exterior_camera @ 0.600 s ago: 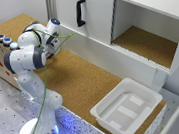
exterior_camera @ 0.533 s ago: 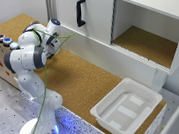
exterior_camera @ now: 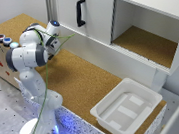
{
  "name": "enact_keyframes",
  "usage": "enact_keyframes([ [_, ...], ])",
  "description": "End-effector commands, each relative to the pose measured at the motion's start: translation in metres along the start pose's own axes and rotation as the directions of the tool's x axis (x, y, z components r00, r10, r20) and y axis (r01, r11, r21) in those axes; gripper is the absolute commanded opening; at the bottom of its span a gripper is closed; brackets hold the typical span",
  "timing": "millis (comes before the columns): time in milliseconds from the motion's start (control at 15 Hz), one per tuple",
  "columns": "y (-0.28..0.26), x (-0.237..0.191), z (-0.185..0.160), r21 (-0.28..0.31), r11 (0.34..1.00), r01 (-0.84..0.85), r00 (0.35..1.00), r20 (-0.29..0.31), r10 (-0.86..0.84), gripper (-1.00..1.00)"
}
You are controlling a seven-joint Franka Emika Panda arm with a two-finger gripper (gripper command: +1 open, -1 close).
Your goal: Grasp the handle of the drawer, then open it
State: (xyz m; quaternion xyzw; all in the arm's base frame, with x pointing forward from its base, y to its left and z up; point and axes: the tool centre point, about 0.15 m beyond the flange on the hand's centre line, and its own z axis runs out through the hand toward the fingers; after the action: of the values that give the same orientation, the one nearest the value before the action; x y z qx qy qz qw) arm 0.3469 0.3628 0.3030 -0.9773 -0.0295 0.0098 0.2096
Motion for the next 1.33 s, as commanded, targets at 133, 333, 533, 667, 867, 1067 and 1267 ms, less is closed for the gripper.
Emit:
enact_keyframes([
  [133, 0.006, 0.002, 0.005, -0.003, 1.000, -0.014, 1.000, -0.016, 0.013, -1.00],
  [333, 0.015, 0.002, 0.009, 0.001, 1.000, -0.026, 1.000, -0.012, 0.026, -1.00],
  [533, 0.030, 0.000, 0.010, 0.008, 0.999, -0.052, 0.999, -0.008, 0.052, -1.00],
  [667, 0.043, -0.002, 0.011, 0.007, 0.997, -0.079, 0.997, -0.007, 0.079, -1.00],
  [867, 0.067, -0.005, 0.007, 0.021, 0.993, -0.113, 0.993, -0.020, 0.114, -1.00],
  [1067, 0.087, -0.006, 0.001, 0.027, 0.990, -0.139, 0.990, -0.023, 0.140, -1.00],
  [1267, 0.107, -0.009, -0.006, 0.015, 0.990, -0.144, 0.989, -0.029, 0.144, -1.00],
])
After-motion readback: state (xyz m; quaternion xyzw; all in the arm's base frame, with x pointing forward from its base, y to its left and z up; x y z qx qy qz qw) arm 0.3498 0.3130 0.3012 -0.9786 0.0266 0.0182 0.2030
